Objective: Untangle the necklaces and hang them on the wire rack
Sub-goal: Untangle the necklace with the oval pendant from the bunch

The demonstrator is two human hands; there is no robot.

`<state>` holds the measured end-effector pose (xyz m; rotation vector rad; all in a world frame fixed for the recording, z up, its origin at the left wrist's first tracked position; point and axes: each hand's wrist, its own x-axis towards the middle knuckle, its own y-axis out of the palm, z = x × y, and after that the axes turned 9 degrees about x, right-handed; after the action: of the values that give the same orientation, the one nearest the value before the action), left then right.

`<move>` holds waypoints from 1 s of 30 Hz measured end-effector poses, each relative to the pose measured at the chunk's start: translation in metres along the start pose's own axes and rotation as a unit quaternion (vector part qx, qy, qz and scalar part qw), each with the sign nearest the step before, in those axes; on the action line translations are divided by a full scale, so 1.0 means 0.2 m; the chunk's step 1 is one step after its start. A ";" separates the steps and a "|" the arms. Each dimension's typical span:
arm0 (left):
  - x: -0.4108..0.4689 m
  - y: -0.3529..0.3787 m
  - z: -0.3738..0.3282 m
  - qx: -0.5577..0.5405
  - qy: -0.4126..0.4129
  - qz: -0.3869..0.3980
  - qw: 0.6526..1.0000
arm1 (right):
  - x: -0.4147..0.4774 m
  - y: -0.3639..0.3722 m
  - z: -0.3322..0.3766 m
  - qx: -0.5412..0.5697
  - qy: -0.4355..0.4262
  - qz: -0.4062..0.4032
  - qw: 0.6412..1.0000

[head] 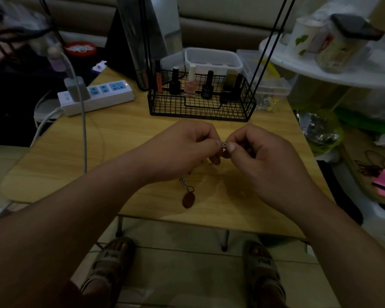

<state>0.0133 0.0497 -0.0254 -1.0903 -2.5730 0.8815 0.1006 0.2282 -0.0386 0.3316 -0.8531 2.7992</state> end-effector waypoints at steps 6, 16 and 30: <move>0.01 0.01 0.01 -0.006 -0.006 0.009 1.000 | -0.01 0.00 0.01 -0.038 -0.033 -0.001 0.999; 0.02 0.04 0.04 0.006 0.023 -0.058 0.998 | 0.01 0.00 0.00 -0.053 -0.017 -0.085 0.995; 0.03 0.05 0.03 0.028 0.037 -0.051 0.998 | 0.03 -0.04 0.01 0.067 0.128 -0.030 0.989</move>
<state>0.0127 0.0575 -0.0369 -0.9487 -2.5031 0.8669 0.0970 0.2349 -0.0308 0.0136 -0.5901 2.7677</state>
